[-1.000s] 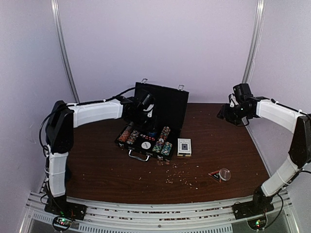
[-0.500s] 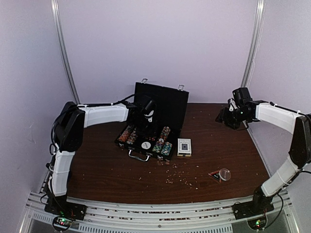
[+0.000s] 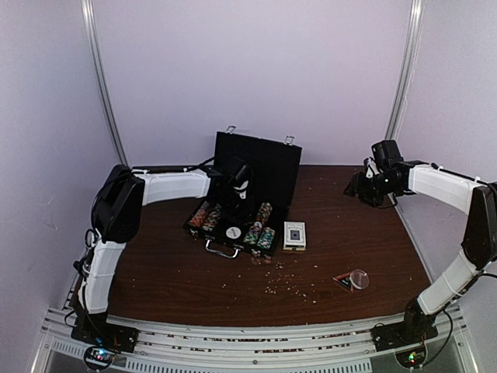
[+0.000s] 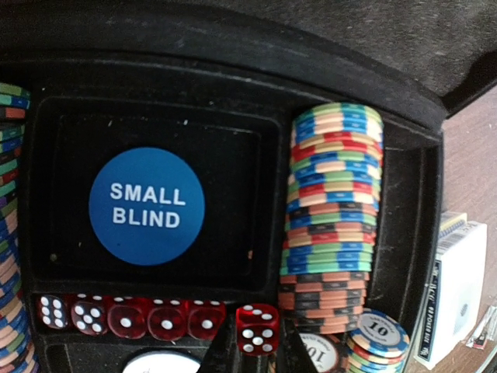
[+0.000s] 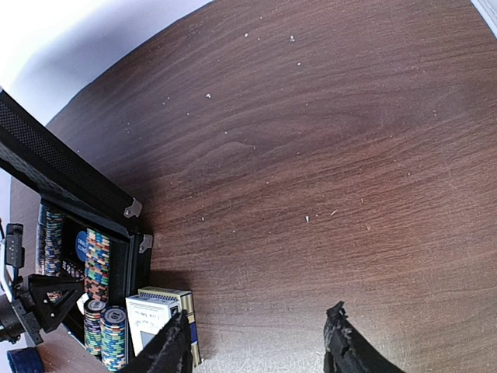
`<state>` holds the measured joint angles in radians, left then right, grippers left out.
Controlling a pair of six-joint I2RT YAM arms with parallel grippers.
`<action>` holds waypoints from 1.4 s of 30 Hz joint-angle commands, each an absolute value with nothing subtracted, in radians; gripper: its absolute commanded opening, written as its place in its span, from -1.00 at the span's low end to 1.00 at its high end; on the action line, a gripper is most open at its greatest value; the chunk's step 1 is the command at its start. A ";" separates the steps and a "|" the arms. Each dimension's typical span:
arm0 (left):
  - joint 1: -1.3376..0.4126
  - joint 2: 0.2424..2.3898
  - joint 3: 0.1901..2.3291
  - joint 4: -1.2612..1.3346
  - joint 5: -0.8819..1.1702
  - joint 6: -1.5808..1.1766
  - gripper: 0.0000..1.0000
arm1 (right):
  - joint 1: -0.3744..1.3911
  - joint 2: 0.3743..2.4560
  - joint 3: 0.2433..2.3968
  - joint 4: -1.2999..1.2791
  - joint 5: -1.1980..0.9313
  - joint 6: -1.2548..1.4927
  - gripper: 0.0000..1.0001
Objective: Pack up texas hold em set
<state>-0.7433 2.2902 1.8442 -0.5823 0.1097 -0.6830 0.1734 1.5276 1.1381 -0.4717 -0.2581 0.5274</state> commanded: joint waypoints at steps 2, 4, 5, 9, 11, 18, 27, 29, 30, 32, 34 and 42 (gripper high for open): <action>-0.741 2.321 1.889 -0.553 0.106 -0.687 -0.87 | 0.175 1.532 1.162 -0.469 -0.261 0.528 0.12; -0.741 2.330 1.895 -0.561 0.096 -0.691 -0.87 | 0.174 1.534 1.163 -0.471 -0.261 0.527 0.13; -0.740 2.335 1.896 -0.566 0.095 -0.693 -0.87 | 0.175 1.535 1.165 -0.471 -0.261 0.525 0.12; -0.739 2.352 1.913 -0.597 0.096 -0.698 -0.88 | 0.175 1.541 1.169 -0.474 -0.261 0.522 0.13; -0.740 2.352 1.916 -0.607 0.096 -0.700 -0.88 | 0.175 1.544 1.172 -0.474 -0.261 0.522 0.13; -0.740 2.327 1.900 -0.621 0.111 -0.692 -0.89 | 0.175 1.558 1.180 -0.478 -0.267 0.516 0.13; -0.741 2.298 1.858 -0.621 0.122 -0.693 -0.90 | 0.174 1.571 1.193 -0.484 -0.276 0.515 0.13; -0.741 2.298 1.858 -0.620 0.127 -0.699 -0.90 | 0.174 1.572 1.193 -0.483 -0.279 0.515 0.13; -0.741 2.298 1.858 -0.620 0.134 -0.702 -0.90 | 0.174 1.574 1.193 -0.485 -0.279 0.515 0.13; -0.741 2.297 1.859 -0.621 0.149 -0.704 -0.90 | 0.174 1.575 1.195 -0.486 -0.281 0.512 0.13; -0.741 2.297 1.859 -0.621 0.153 -0.706 -0.90 | 0.174 1.577 1.194 -0.486 -0.282 0.514 0.13; -0.741 2.287 1.847 -0.645 0.134 -0.698 -0.91 | 0.174 1.579 1.196 -0.486 -0.283 0.513 0.13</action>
